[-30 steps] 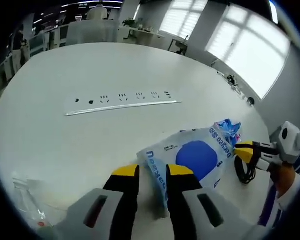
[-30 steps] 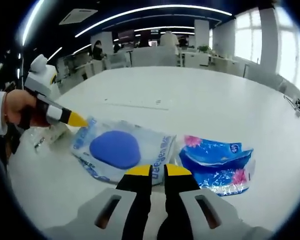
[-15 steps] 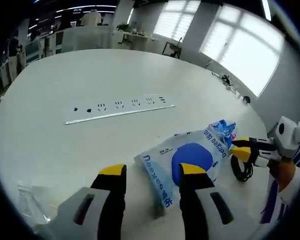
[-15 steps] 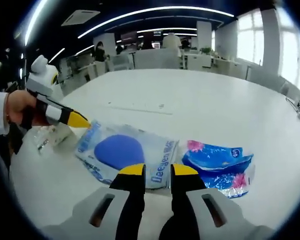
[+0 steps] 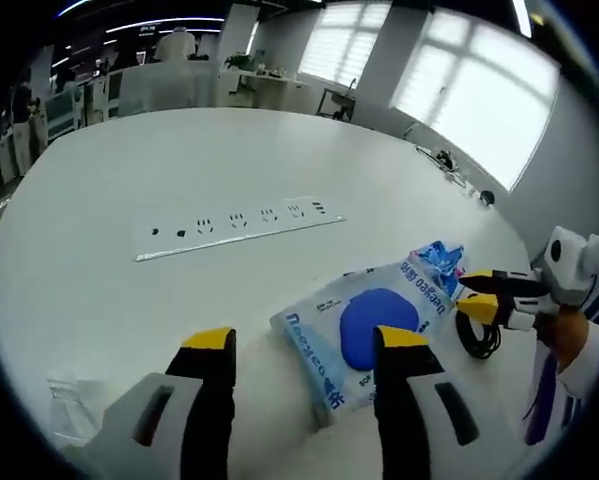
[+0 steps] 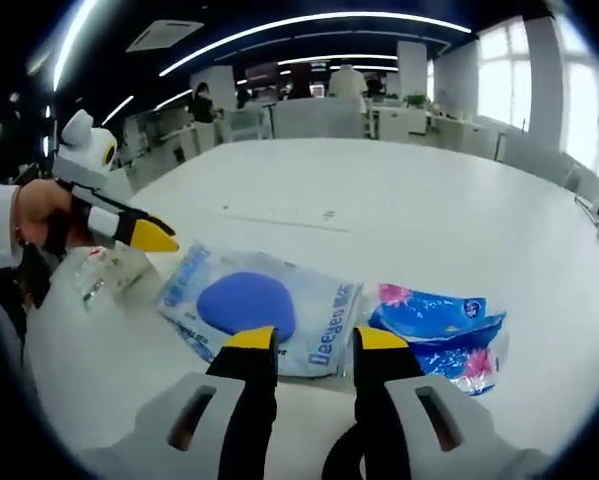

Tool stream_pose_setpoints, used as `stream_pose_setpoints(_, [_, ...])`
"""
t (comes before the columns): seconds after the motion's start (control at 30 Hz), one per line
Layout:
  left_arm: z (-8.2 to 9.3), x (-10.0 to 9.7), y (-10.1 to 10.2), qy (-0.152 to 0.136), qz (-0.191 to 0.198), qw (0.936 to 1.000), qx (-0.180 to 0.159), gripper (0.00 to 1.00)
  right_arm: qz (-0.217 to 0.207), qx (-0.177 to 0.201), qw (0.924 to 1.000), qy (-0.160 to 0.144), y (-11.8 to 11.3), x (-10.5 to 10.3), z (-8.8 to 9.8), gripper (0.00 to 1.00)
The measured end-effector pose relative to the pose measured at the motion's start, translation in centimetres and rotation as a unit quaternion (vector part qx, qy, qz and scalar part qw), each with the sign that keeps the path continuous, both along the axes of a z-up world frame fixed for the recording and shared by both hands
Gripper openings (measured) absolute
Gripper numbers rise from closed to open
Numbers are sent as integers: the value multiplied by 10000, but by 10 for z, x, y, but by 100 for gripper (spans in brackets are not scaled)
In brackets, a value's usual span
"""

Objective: Arrange the tabletop items into an orderly group along one side of the table until the central work area is clear of visible clutter.

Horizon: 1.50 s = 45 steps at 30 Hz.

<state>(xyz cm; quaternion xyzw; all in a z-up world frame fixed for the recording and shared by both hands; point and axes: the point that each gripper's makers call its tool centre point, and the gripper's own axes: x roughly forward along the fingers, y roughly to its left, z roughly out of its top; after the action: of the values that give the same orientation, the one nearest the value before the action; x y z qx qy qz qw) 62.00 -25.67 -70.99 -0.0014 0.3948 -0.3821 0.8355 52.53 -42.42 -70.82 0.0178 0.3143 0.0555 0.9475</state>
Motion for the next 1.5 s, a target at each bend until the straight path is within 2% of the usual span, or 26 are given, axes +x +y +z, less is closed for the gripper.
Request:
stream_pose_setpoints(0.3, [8, -3, 1, -86, -119, 9999, -48, 67, 62, 30, 10000, 3, 4, 0, 4, 35])
stream_pose_setpoints(0.67, [19, -11, 10, -119, -306, 9994, -136, 81, 177, 103, 9998, -18, 10, -1, 12, 49])
stream_pose_setpoints(1.5, [58, -31, 41, -309, -404, 9981, -339, 93, 392, 150, 9991, -117, 26, -13, 39, 63])
